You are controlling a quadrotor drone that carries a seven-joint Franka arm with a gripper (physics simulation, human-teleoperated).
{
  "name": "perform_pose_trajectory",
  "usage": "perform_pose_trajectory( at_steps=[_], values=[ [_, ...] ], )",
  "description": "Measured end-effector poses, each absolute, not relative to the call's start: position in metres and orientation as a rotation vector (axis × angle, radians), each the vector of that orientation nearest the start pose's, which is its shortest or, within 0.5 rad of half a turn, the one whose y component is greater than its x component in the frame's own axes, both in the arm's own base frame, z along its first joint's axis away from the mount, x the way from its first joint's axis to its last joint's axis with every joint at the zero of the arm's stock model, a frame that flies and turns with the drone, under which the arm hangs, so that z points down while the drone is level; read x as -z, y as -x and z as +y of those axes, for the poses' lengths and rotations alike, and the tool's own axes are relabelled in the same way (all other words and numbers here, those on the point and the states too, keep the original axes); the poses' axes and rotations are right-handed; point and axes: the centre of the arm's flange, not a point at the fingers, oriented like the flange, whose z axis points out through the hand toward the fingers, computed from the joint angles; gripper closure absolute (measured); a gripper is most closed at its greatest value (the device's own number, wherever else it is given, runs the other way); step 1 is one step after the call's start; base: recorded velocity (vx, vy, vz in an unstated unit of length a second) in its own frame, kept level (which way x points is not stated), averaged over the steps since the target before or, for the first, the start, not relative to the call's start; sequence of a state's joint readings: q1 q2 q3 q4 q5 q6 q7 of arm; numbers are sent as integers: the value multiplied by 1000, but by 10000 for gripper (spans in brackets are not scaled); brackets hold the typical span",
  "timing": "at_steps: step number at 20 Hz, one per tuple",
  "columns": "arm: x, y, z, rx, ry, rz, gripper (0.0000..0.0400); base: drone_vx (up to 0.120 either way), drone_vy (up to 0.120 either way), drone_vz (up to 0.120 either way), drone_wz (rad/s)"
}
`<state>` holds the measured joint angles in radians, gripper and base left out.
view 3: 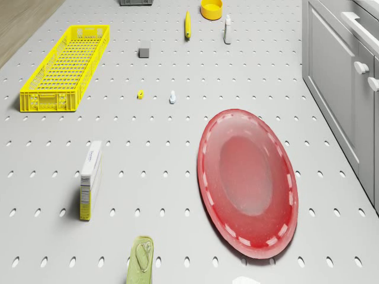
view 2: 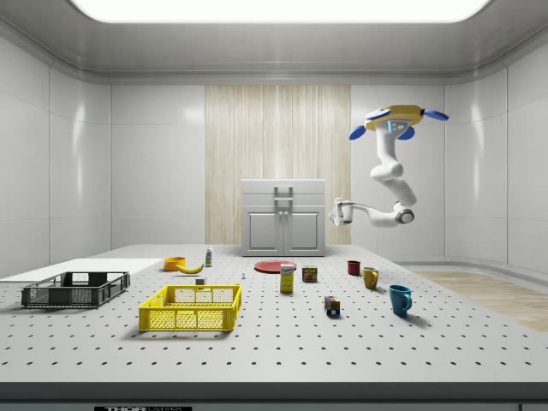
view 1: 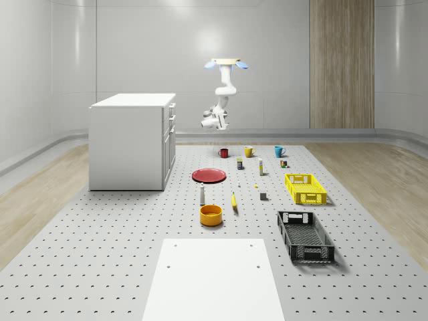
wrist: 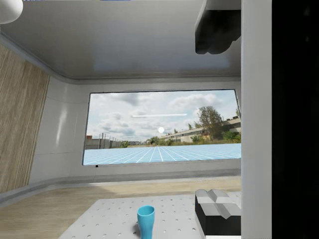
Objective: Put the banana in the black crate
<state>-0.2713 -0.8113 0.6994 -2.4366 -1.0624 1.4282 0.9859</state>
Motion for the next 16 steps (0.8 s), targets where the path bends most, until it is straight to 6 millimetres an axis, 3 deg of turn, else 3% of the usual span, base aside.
perform_pose_trajectory(
  at_steps=[3, 6, 10, 16],
  values=[
    [-543, -305, 86, -738, -999, -427, 0, 120, 0, -120, 0],
    [-514, -306, 60, -773, -620, -271, 0, 120, 0, -120, 0],
    [-498, -307, 31, -785, -309, -140, 0, 120, 0, -120, 0],
    [-493, -307, 11, -786, -105, -50, 0, 120, 0, -120, 0]
  ],
)
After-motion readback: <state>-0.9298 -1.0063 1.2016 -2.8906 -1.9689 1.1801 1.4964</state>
